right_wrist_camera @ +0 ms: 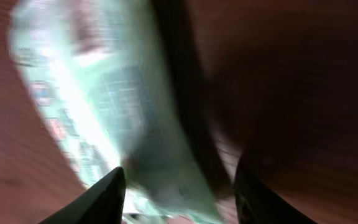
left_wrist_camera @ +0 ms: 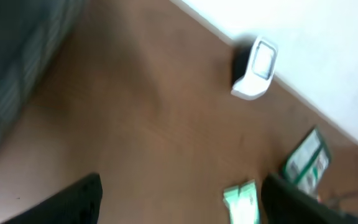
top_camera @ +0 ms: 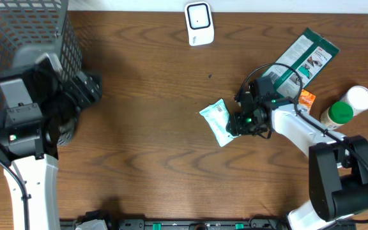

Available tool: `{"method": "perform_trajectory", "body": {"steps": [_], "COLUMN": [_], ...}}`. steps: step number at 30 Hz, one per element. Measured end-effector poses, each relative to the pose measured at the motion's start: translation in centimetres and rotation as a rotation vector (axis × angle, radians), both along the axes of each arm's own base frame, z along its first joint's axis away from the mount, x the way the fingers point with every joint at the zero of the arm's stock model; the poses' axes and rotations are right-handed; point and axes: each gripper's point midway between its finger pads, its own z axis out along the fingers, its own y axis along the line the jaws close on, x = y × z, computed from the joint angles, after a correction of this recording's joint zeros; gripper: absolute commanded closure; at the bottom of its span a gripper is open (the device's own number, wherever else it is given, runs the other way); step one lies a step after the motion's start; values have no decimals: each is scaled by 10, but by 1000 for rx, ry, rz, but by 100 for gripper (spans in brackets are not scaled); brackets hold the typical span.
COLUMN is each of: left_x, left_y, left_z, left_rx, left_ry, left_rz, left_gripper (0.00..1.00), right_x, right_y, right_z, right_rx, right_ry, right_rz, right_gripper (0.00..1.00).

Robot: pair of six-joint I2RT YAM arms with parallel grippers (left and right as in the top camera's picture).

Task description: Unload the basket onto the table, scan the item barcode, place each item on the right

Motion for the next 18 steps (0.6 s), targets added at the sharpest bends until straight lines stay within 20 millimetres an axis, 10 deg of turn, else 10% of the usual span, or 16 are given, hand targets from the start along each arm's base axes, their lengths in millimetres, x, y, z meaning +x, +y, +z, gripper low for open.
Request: {"method": "perform_trajectory", "body": {"steps": [5, 18], "left_x": [-9, 3], "left_y": [-5, -73], "left_z": [-15, -88], "left_rx": [-19, -30], "left_ry": [75, 298], "left_rz": [-10, -265], "left_gripper": [17, 17], "right_x": [-7, 0], "right_y": [10, 29], "right_z": [-1, 33], "right_rx": [58, 282], "right_ry": [13, 5], "right_rz": [14, 26], "right_gripper": [97, 99]}}
